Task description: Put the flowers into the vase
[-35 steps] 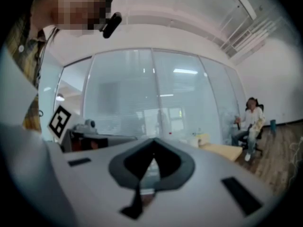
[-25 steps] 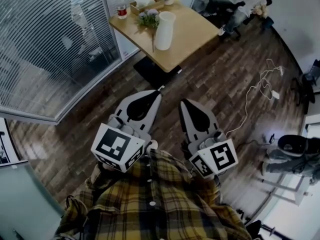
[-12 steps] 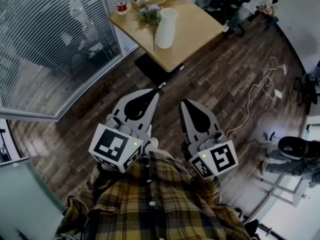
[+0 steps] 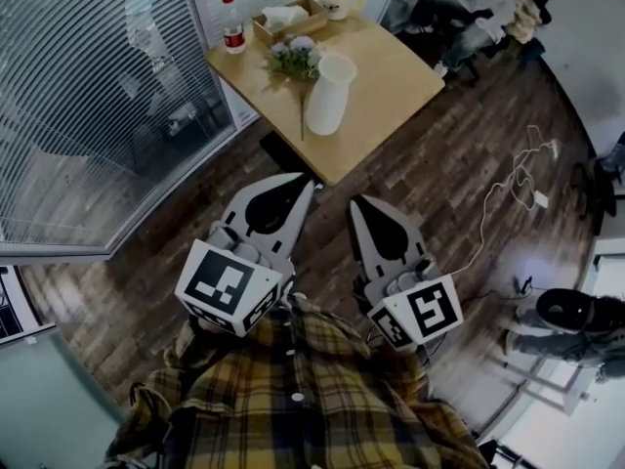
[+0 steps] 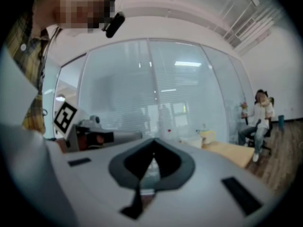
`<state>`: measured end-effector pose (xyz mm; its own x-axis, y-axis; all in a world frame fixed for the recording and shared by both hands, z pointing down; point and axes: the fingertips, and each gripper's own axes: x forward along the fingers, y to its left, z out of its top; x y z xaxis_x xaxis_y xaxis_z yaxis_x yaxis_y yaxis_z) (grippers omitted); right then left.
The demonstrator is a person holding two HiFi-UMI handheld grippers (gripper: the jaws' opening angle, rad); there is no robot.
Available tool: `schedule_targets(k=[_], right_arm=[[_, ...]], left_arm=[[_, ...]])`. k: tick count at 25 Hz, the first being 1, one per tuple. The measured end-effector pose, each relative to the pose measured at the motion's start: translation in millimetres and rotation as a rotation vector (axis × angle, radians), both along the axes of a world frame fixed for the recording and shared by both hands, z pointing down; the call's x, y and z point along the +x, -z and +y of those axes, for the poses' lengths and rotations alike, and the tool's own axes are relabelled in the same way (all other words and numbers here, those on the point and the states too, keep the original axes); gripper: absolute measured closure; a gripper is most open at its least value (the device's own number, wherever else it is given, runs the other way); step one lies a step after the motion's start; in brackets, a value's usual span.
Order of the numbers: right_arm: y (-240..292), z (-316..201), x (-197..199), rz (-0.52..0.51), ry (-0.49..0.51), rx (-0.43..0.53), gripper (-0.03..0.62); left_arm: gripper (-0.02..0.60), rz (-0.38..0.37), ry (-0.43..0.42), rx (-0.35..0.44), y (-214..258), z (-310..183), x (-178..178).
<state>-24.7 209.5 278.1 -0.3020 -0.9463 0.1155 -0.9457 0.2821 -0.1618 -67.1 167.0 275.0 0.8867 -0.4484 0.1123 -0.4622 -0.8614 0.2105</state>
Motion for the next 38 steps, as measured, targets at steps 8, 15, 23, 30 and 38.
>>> schedule_targets(k=[8,15,23,30,38], right_arm=[[-8,-60,2,-0.02,-0.013,-0.039,0.582],[-17,-81,15,-0.041,-0.052,-0.071,0.582],[-22,-109,47,-0.043,-0.032,-0.074,0.582],[-18,-145,94,-0.044,0.048,-0.055,0.582],[-9,-184,148,-0.023,0.188,-0.039,0.582]], left_arm=[[0.573,-0.027,-0.036,-0.013,-8,-62,6],[0.573,-0.047,-0.044,-0.042,-20,-90,13],[0.573,-0.057,0.015,-0.049,-25,-121,30],[0.574,-0.053,0.14,-0.033,-20,-157,57],[0.574,-0.037,0.34,-0.011,-9,-196,85]])
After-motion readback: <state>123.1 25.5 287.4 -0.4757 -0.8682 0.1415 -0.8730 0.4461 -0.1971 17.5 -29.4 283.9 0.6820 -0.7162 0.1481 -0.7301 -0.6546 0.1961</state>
